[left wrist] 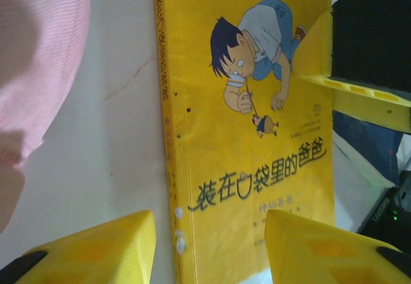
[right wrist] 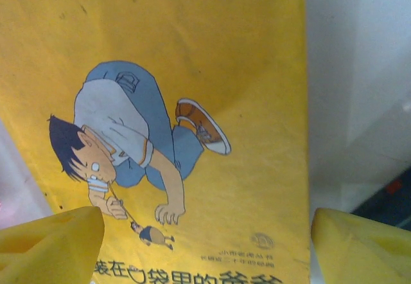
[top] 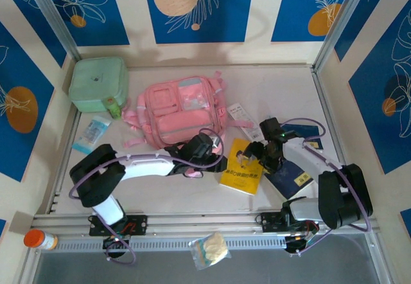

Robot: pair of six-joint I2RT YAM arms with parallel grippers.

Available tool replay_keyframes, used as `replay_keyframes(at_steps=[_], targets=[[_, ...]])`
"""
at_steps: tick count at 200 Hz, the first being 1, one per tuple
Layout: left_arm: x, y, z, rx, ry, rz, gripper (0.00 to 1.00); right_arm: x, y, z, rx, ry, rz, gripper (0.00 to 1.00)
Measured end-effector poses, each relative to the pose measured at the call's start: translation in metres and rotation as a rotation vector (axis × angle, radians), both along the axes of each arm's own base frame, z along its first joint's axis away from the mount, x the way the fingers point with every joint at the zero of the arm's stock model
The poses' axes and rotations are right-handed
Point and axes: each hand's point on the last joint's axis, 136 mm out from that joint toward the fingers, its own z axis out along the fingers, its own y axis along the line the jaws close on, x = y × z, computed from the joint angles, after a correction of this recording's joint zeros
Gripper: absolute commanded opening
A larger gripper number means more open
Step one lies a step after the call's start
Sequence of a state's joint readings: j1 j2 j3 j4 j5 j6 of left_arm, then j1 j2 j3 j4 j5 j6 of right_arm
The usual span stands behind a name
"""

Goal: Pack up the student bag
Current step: Pick up the book from the center of the table.

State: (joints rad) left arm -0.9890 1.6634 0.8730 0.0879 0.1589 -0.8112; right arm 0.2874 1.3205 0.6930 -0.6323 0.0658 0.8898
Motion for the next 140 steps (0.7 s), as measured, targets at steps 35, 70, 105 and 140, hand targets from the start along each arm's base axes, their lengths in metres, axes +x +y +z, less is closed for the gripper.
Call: replay_keyframes(at_steps=[35, 70, 105, 140], targets=[[0.004, -0.001, -0.019, 0.033, 0.021, 0.025, 0.43, 0.003, 0.005, -0.008, 0.013, 0.014, 0.021, 0.84], [0.010, 0.002, -0.025, 0.053, 0.014, 0.064, 0.41, 0.009, 0.023, -0.007, 0.041, 0.005, 0.102, 0.84], [0.011, 0.002, -0.031, 0.067, 0.018, 0.075, 0.40, 0.014, 0.032, -0.001, 0.074, -0.021, 0.140, 0.84], [0.013, 0.001, -0.032, 0.075, 0.020, 0.081, 0.40, 0.009, 0.029, -0.001, 0.104, -0.011, 0.126, 0.85]])
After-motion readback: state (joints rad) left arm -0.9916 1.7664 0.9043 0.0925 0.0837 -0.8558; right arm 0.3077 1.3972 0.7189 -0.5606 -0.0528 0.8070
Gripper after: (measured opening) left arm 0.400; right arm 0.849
